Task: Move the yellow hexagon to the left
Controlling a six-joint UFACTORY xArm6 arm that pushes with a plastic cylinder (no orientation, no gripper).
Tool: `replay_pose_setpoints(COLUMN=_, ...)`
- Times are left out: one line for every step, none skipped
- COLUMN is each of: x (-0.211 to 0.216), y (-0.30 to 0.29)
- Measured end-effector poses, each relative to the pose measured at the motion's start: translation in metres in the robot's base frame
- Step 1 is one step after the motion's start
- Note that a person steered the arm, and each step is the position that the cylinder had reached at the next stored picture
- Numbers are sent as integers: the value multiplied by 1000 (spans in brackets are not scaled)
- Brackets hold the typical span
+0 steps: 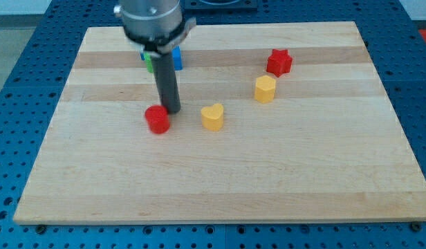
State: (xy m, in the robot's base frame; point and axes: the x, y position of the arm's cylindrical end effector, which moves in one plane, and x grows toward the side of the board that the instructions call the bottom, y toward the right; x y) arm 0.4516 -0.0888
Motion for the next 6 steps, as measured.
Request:
replay_pose_setpoints(x=25, y=-11)
replay_pose_setpoints(x=52, y=50)
replay_pose_setpoints(x=61, y=77)
replay_pose_setpoints(x=67, y=75)
replay_pose_setpoints(x=53, y=171)
replay_pose_setpoints(x=22, y=227)
